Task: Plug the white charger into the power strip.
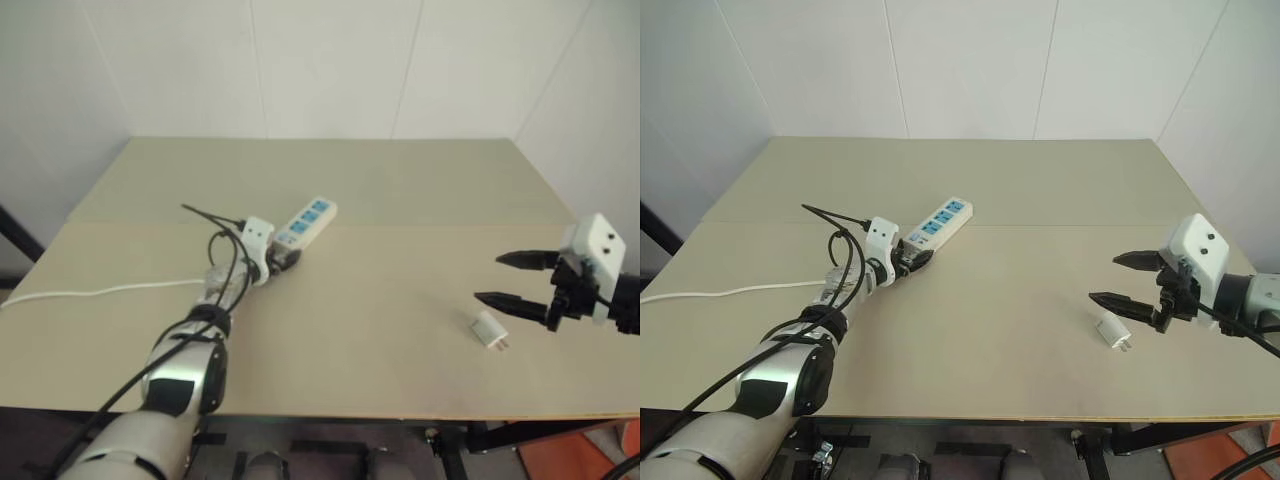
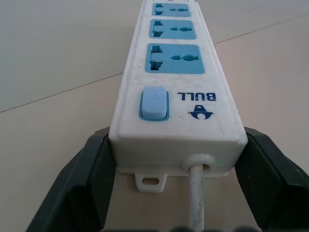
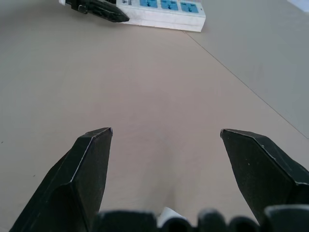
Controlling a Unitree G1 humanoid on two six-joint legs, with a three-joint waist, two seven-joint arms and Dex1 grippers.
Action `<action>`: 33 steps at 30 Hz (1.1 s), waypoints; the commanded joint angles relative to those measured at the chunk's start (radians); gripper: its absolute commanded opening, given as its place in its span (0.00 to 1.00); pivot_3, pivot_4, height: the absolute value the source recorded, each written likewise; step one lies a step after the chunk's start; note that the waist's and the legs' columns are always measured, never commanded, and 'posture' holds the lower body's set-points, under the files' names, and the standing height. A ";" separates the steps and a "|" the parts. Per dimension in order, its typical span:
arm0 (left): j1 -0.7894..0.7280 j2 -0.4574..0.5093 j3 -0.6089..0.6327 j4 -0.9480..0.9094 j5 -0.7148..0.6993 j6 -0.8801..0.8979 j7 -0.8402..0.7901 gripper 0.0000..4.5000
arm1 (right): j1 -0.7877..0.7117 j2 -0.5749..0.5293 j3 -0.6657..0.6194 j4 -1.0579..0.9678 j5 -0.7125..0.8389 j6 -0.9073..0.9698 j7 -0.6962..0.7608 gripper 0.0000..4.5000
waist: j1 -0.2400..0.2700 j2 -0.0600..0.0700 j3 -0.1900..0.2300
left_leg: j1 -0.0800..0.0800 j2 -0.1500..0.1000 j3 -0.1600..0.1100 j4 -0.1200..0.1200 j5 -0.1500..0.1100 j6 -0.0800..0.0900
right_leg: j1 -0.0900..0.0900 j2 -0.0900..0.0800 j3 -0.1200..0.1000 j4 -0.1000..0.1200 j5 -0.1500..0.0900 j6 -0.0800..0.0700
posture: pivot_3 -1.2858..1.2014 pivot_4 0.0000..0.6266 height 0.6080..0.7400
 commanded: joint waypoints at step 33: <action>0.350 0.186 -0.137 -0.684 -0.216 0.099 -0.761 1.00 | -0.031 -0.002 -0.016 -0.011 0.023 0.004 -0.004 0.94 | -0.005 0.000 0.000 | 0.000 0.001 0.000 0.001 0.000 0.000 | 0.000 0.000 0.000 0.000 0.000 0.000 | 0.52 0.24 1.00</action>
